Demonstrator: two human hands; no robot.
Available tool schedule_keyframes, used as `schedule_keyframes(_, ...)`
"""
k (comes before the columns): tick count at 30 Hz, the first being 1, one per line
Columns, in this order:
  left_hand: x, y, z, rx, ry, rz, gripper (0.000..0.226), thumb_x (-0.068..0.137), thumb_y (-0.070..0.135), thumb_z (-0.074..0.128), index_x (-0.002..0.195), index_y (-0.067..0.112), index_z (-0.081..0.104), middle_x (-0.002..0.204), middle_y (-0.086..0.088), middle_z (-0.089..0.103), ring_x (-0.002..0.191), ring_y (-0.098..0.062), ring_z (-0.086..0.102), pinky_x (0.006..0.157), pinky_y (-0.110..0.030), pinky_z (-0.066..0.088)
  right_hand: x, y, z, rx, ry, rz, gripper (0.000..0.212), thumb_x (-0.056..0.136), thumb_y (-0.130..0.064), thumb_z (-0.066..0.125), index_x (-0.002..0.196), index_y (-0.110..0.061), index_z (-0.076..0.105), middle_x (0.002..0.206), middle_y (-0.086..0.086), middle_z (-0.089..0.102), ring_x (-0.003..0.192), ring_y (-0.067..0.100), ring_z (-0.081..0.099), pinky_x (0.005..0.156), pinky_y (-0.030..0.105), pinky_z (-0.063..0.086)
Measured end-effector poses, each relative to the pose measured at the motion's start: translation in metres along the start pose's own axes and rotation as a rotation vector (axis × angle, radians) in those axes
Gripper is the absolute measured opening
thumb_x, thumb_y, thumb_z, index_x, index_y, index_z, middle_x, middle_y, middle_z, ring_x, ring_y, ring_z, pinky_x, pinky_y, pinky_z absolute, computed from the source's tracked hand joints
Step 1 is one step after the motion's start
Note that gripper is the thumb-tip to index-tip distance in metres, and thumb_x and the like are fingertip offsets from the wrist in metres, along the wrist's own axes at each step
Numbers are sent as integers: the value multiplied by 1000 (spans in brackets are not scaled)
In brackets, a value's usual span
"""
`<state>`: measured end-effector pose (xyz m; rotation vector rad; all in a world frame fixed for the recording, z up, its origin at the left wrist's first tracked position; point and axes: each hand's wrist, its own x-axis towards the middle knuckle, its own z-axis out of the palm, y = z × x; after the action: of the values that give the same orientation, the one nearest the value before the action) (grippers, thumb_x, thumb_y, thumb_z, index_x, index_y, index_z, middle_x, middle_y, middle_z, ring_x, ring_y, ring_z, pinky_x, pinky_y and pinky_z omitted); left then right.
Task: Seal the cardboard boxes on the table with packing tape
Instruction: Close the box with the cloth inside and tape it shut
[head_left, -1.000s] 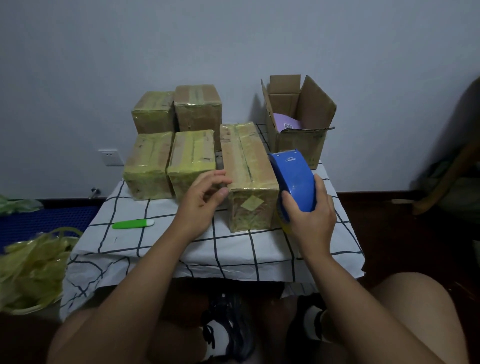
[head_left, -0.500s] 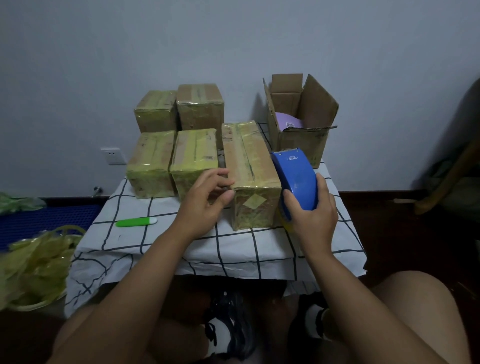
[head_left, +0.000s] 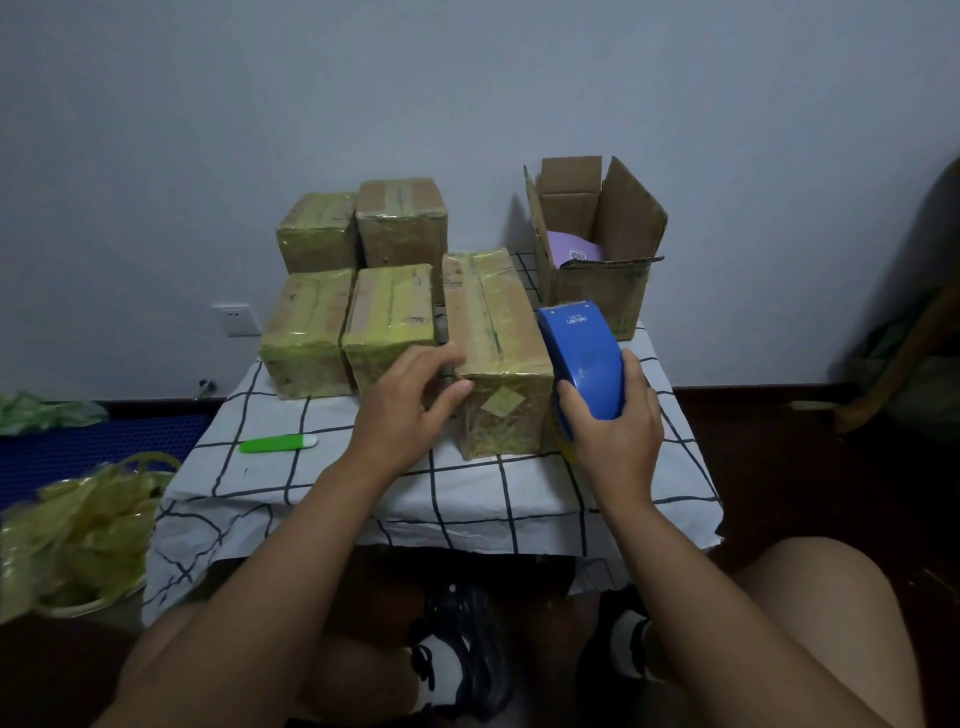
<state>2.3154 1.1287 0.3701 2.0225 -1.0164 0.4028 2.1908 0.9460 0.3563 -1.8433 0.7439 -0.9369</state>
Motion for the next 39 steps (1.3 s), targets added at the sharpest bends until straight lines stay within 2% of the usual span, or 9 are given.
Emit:
schedule_keyframes(4,3,0,2,-67,-6,-38,28,89,34,66,110,17,70,112,9,56,116,-10,57,87,-38,55,0,1,1,-10,13,-9,74,86,-37,75,150,-28,39,113,-8,40,96,5,39,74,14,33)
schedule_keyframes(10,7,9,12,22,55,-8,16,91,19,63,91,3,65,100,-2,55,111,-8,55,74,-39,54,1,4,3,-34,30,-19,74,84,-38,76,149,-28,41,111,-6,44,93,6,42,68,3,31)
schedule_keyframes(15,2,12,7,56,-15,-38,41,90,48,56,111,13,64,113,4,52,103,-8,54,72,-32,52,0,3,2,-12,30,-24,74,84,-38,76,149,-28,42,111,-5,44,95,9,44,75,21,36)
schedule_keyframes(18,2,17,9,68,-6,-102,53,84,62,53,111,17,63,114,7,50,103,-9,55,70,-30,51,0,2,2,-19,29,-20,74,84,-38,76,149,-28,41,110,-5,43,94,9,42,80,24,36)
schedule_keyframes(22,1,16,10,58,53,-61,29,91,37,64,111,15,67,116,3,57,99,-10,57,77,-33,54,0,3,1,-8,21,-16,75,85,-38,76,150,-27,41,111,-5,43,97,10,44,81,25,37)
schedule_keyframes(27,-5,5,-3,-82,-40,-87,29,94,19,63,123,23,67,131,16,54,116,6,51,91,-6,40,0,4,2,-4,21,-16,75,84,-38,76,149,-27,41,112,-5,44,97,10,44,81,25,37)
schedule_keyframes(30,-2,4,-5,-187,-43,-125,29,95,13,62,118,29,67,127,15,56,116,14,49,90,-7,41,0,3,2,1,18,-13,75,84,-38,76,150,-27,41,113,-6,44,98,9,44,82,25,38)
schedule_keyframes(36,11,2,-1,-190,-77,-133,18,93,3,61,101,16,70,109,12,53,115,-4,54,90,-18,46,1,5,1,1,18,-21,75,85,-38,76,150,-27,40,112,-6,44,98,9,45,82,26,39)
schedule_keyframes(39,12,0,-9,-199,-157,-128,22,94,6,61,107,21,69,116,15,53,111,8,53,88,-8,43,0,4,1,-3,13,-22,75,85,-38,75,150,-28,40,112,-5,44,97,10,45,81,26,39)
